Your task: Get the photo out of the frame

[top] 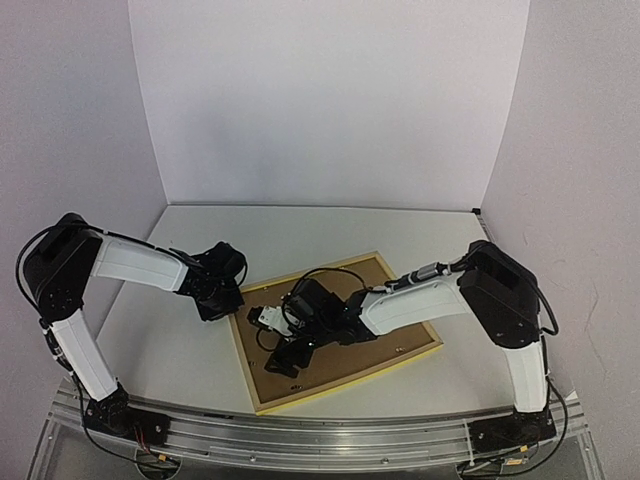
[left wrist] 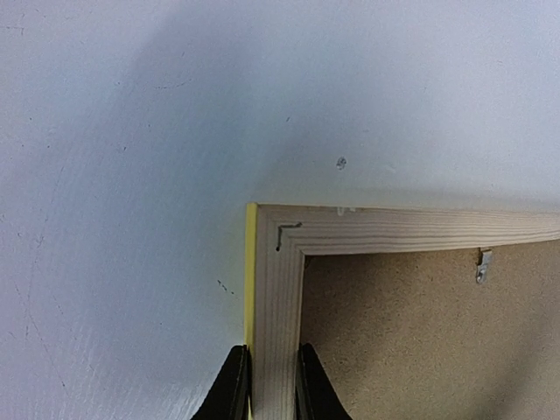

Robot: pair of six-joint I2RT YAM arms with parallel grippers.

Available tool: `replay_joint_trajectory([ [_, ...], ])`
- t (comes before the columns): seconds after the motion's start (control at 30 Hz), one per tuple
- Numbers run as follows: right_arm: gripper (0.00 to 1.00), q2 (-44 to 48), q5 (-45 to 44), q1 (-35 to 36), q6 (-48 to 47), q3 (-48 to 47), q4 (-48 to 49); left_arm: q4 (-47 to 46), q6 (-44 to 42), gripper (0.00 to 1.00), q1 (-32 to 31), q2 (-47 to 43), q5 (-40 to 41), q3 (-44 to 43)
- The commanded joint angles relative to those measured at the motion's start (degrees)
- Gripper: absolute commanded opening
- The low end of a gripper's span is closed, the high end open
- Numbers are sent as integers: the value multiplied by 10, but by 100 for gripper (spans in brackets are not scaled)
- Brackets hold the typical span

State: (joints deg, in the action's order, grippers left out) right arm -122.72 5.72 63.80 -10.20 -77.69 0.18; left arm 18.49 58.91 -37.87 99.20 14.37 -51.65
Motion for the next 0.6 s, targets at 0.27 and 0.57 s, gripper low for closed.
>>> replay_joint_trajectory([
  [0.27,94,-77,-78,33,2,-73,20,33,54,0,0,-7,-28,39],
  [0.57,95,-127,-168,32,66,-117,23,8,69,0,-2,-31,-44,71],
])
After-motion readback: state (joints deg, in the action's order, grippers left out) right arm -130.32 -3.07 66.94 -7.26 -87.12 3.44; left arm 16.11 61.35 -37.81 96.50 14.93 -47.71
